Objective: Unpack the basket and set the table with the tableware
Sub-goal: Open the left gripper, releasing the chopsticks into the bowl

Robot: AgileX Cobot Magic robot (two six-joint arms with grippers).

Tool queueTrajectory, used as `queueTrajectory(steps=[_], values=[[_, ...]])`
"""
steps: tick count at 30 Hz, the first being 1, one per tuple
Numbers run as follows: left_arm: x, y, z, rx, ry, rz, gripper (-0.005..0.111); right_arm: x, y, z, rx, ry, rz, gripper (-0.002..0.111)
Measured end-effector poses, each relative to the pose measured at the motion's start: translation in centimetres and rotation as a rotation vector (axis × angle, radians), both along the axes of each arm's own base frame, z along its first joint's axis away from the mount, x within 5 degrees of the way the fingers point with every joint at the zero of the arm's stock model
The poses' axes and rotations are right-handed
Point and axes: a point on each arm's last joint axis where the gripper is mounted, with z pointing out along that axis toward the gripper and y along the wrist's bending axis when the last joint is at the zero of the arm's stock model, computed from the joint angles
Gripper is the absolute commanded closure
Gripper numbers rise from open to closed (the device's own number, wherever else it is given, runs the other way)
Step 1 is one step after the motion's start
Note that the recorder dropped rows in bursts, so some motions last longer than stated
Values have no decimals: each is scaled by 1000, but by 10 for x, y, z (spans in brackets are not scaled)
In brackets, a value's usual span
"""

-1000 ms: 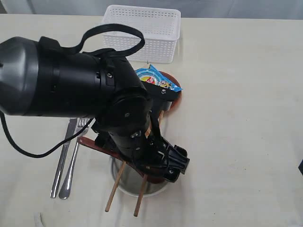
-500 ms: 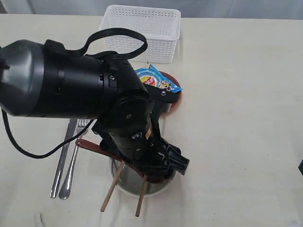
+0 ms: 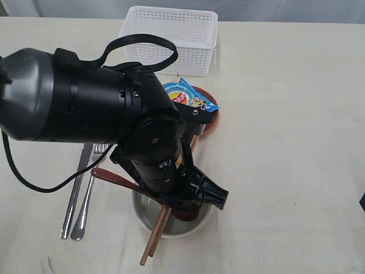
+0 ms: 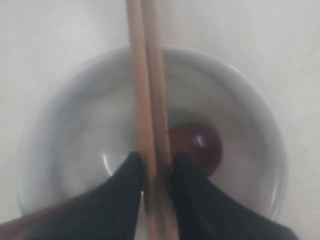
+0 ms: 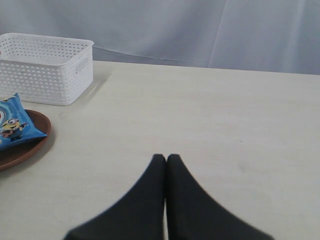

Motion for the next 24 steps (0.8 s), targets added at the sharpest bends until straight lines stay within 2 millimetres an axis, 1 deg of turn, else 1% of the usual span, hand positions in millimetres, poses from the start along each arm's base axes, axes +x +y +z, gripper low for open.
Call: queueTrajectory(steps=[7,9,11,15,17,18,22,24], values=[[0,0,0,-1,3,2,85,0,0,0,0,0,0,109],[0,0,0,-2,4,5,83,0,0,0,0,0,0,109],[-1,0,0,-5,9,9,71,0,0,0,0,0,0,109],[-1,0,0,-7,13,14,40,0,0,0,0,0,0,109],[-1,-1,0,-8,14,15,31,0,0,0,0,0,0,109],[-1,-1,0,-8,14,15,29,0,0,0,0,0,0,109],[-1,-1,0,-10,13,15,33,0,0,0,0,0,0,109],[-1,-1,0,-15,9,14,39,0,0,0,0,0,0,109]])
